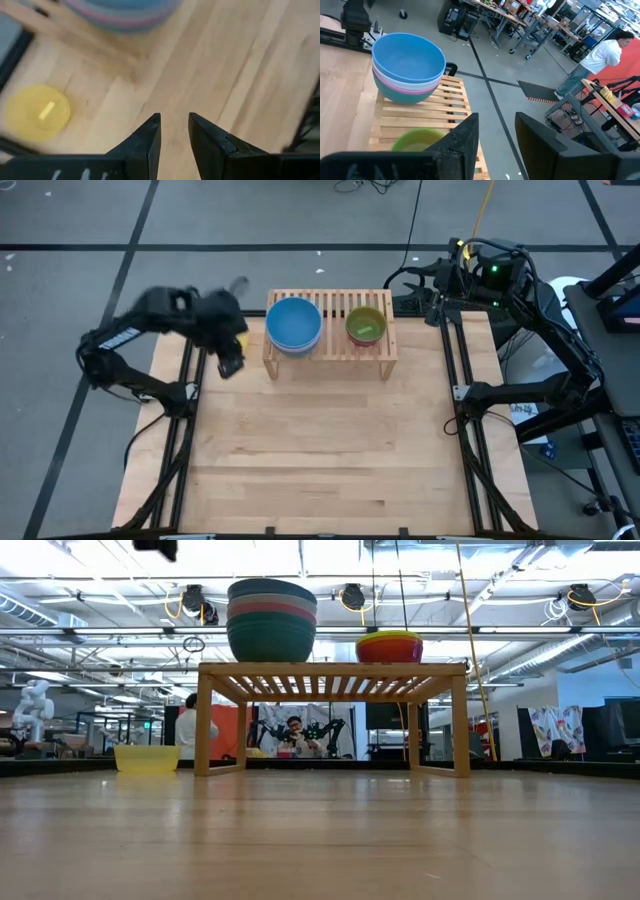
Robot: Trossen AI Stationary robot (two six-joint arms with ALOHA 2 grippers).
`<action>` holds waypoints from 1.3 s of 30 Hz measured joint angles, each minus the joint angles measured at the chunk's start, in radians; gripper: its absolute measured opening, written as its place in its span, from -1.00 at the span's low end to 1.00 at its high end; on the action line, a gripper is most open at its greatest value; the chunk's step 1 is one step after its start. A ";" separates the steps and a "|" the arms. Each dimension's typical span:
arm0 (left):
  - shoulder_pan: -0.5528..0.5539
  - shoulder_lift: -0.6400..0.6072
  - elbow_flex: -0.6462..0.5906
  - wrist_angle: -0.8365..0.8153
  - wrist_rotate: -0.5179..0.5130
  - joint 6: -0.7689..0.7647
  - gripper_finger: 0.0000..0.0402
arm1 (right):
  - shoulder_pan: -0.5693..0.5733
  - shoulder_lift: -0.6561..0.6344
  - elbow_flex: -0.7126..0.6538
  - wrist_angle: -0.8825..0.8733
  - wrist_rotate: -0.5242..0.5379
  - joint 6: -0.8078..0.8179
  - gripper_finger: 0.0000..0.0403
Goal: Place and stack bowls onto a shelf
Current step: Stack the blue bowl on top of the white bowl on the shelf
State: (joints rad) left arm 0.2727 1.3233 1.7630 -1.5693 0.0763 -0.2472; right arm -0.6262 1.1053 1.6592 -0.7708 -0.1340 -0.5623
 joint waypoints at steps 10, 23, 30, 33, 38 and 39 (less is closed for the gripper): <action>-0.112 0.001 -0.360 0.396 -0.059 0.013 -0.48 | 0.000 -0.001 0.000 0.008 0.001 -0.036 -0.40; -0.032 0.000 -0.518 0.717 -0.084 0.103 -0.48 | 0.000 -0.001 0.000 0.011 0.001 -0.035 -0.40; 0.042 -0.001 -0.518 0.737 -0.084 0.150 -0.48 | 0.000 -0.001 0.000 0.011 0.001 -0.027 -0.40; 0.067 0.000 -0.518 0.750 -0.084 0.174 -0.48 | 0.000 -0.001 0.000 0.011 0.001 -0.026 -0.40; 0.106 0.000 -0.518 0.766 -0.083 0.187 -0.48 | 0.000 -0.001 0.000 0.011 0.001 -0.026 -0.40; 0.109 0.000 -0.518 0.759 -0.080 0.185 -0.48 | 0.000 -0.001 0.000 0.011 0.001 -0.026 -0.40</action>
State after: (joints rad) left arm 0.3817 1.3231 1.2453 -0.8106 -0.0041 -0.0620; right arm -0.6262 1.1042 1.6592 -0.7600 -0.1332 -0.5880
